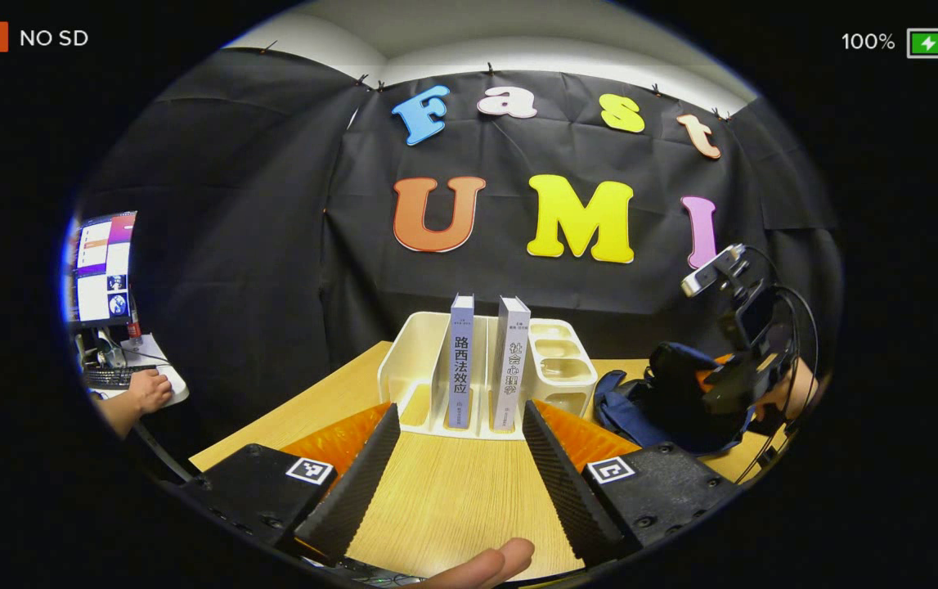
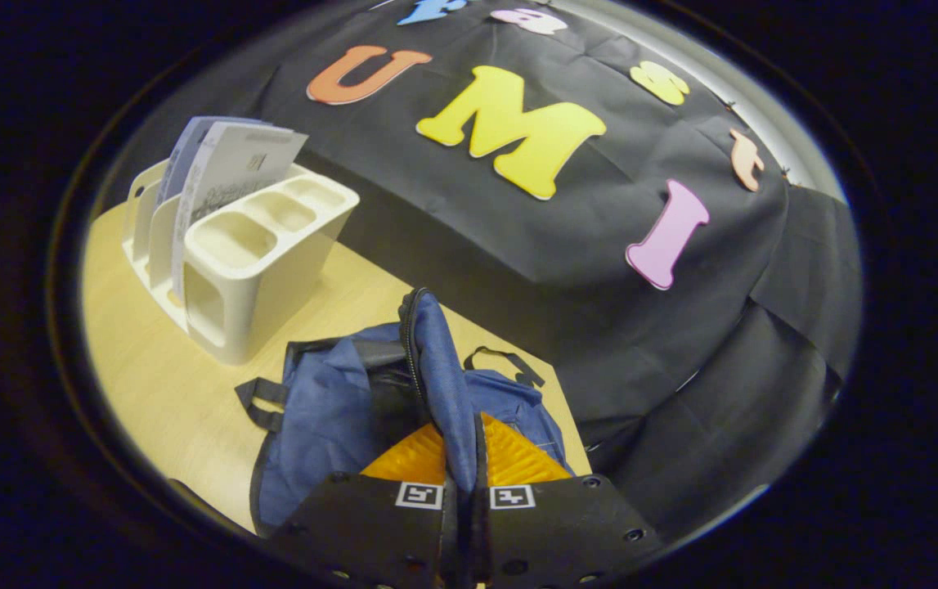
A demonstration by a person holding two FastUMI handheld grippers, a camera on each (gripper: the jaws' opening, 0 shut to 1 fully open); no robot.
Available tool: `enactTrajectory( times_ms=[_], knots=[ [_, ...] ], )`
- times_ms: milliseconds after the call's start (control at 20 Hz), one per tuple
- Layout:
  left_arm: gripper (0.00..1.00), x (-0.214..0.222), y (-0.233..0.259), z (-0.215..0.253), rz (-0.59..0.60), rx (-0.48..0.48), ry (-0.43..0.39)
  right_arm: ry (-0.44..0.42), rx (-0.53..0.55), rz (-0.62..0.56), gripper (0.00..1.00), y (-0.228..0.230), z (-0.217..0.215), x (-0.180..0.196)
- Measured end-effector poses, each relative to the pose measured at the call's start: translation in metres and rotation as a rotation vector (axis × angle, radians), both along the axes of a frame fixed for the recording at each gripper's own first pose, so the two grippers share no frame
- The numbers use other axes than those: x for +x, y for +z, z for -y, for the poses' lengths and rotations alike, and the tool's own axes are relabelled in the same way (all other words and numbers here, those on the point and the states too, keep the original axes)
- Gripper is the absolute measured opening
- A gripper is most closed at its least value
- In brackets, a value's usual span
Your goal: Open the schoolbag, grab two books from the bookshelf and put them into the schoolbag.
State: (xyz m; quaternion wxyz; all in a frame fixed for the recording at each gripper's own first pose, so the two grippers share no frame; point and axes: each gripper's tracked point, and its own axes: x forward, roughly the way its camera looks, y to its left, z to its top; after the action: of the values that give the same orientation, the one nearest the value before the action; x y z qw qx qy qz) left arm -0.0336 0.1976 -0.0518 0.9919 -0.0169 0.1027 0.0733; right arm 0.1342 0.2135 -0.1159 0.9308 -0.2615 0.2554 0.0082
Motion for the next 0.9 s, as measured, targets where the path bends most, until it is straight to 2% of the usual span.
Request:
enactTrajectory(
  times_ms=[200,350,450,900],
  knots=[
    [0.96,0.001,-0.01,-0.003,-0.034,-0.068,0.038,0.001,0.087,0.03,0.06,0.026,0.02,0.018],
    [0.96,0.005,0.0,0.008,0.005,-0.09,0.012,0.015,0.11,0.05,0.06,0.043,0.033,0.03],
    [0.96,0.012,-0.006,0.012,-0.025,-0.102,-0.003,0.028,0.142,0.066,0.06,0.056,0.039,0.032],
    [0.96,0.069,0.029,0.019,-0.085,-0.029,-0.018,0.063,0.253,0.075,0.06,0.082,0.07,0.059]
  ],
)
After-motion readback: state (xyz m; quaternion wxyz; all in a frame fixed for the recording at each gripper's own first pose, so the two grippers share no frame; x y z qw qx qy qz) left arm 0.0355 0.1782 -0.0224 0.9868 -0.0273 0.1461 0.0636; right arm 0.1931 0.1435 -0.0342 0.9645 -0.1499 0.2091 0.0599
